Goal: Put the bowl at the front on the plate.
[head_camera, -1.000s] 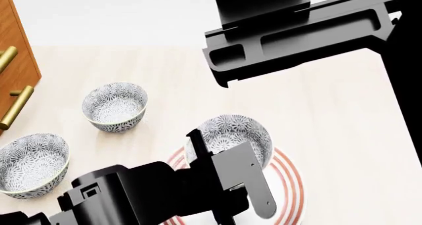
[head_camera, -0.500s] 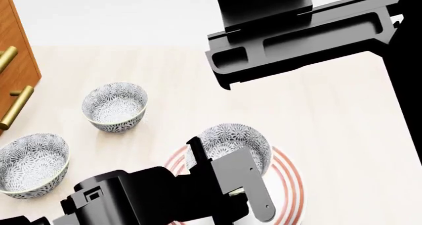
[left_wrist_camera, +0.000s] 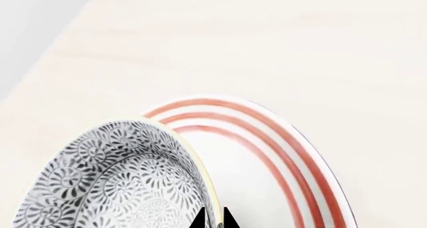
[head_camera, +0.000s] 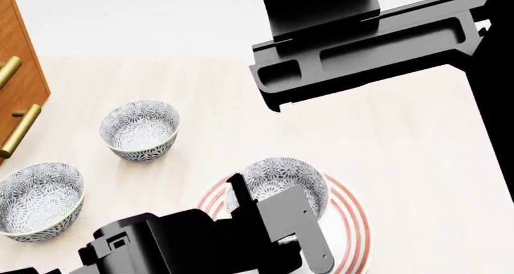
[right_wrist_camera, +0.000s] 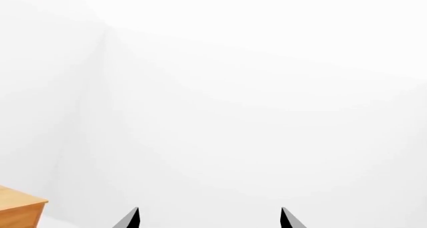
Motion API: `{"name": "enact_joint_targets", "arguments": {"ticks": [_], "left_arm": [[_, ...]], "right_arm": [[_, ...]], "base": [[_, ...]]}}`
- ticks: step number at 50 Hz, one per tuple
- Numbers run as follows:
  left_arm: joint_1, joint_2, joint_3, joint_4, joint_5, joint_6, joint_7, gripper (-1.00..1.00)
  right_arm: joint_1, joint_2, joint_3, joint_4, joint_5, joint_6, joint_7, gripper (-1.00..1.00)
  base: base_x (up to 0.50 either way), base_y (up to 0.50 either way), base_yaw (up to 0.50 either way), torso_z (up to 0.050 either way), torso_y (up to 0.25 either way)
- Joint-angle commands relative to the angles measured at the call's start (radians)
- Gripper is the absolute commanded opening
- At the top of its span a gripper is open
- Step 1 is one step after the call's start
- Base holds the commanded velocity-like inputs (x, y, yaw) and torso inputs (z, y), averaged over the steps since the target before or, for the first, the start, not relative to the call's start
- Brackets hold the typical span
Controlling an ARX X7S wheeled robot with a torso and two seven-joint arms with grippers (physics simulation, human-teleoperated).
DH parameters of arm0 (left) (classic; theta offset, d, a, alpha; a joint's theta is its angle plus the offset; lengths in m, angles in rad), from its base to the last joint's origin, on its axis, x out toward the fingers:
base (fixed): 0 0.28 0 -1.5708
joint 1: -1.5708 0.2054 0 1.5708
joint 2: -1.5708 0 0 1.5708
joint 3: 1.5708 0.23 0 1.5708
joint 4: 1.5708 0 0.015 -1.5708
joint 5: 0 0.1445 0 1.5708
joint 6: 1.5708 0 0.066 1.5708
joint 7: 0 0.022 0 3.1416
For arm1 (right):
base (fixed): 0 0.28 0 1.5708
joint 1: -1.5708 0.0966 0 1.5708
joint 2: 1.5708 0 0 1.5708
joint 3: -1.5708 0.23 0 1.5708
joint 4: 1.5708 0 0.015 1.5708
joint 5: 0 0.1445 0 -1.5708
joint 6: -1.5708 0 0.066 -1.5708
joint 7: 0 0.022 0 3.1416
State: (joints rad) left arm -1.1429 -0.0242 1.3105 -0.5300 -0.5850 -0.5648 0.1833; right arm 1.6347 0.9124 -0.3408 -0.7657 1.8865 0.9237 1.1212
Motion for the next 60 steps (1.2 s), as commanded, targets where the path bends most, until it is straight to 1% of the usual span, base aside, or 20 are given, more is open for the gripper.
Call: {"name": "enact_joint_targets", "arguments": {"ticks": [1, 33, 48, 49, 60], "left_arm": [[-0.001, 0.004, 0.004, -0.016, 0.001, 0.016, -0.009, -1.00], [0.008, 0.016, 0.032, -0.075, -0.025, 0.073, -0.027, -1.00], [0.003, 0.007, 0.056, -0.072, -0.032, 0.100, -0.033, -1.00], [0.001, 0.004, 0.050, -0.067, -0.033, 0.103, -0.043, 1.00], [-0.002, -0.001, 0.045, -0.059, -0.046, 0.103, -0.054, 1.00]], "right_arm": [[0.001, 0.001, -0.002, 0.000, 0.001, -0.001, -0.001, 1.00], [0.005, -0.005, -0.012, 0.004, -0.010, -0.001, -0.008, 1.00], [0.005, 0.000, -0.012, 0.000, -0.007, -0.006, -0.002, 1.00], [0.003, -0.002, -0.012, 0.001, -0.012, -0.006, -0.004, 1.00], [0.004, -0.004, -0.015, 0.002, -0.014, -0.008, -0.005, 1.00]], "base": [[0.00, 0.00, 0.00, 0.000, 0.010], [0.00, 0.00, 0.00, 0.000, 0.000], [0.00, 0.00, 0.00, 0.001, 0.000], [0.00, 0.00, 0.00, 0.000, 0.000], [0.00, 0.00, 0.00, 0.000, 0.000]]}}
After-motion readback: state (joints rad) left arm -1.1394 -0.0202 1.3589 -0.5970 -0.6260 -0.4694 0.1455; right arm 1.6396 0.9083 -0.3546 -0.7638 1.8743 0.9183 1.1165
